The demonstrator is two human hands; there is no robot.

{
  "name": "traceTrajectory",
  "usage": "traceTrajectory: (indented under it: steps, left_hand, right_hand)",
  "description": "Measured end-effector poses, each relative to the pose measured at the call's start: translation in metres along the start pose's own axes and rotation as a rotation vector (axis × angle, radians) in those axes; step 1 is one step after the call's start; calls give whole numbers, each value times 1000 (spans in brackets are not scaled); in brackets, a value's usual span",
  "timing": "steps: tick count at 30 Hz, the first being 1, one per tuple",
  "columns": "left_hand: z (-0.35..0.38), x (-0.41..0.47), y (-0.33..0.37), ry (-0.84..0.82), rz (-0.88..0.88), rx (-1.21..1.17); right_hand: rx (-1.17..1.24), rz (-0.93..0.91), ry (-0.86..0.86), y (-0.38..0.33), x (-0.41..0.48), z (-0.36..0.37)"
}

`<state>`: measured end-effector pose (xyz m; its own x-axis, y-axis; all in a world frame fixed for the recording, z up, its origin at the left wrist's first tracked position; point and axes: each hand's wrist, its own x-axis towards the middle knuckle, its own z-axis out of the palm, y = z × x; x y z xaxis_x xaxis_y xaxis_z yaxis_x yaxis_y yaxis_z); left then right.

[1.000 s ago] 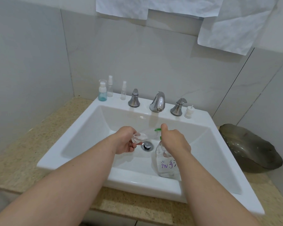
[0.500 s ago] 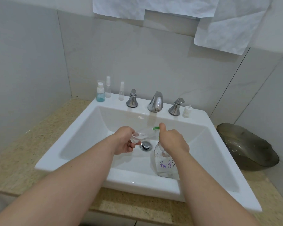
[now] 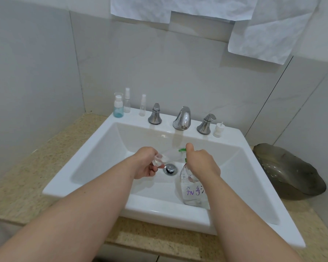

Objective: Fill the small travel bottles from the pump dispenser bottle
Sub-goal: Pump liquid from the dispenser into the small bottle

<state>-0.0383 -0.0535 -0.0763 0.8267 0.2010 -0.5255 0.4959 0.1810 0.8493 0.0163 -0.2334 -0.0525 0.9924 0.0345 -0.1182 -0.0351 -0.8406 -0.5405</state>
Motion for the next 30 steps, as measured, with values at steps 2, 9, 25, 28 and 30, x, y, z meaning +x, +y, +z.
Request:
traceTrajectory:
  steps: [2,9,25,28,30]
  left_hand:
    - [0,-1,0,3,-3,-5]
    - [0,2,-1,9,-5,7]
    - [0,2,0,0,10,-1]
    - [-1,4,-2,15,7,-2]
    - [-1,4,-1,12,9,-1]
  right_hand:
    - [8,-3,-2,0,0,0]
    - [-1,-16,1,0,2,1]
    - [-19,6,25,-1,-4,0]
    - [-14,10,25,-2,-6,0]
    - [-13,9,24,-2,-5,0]
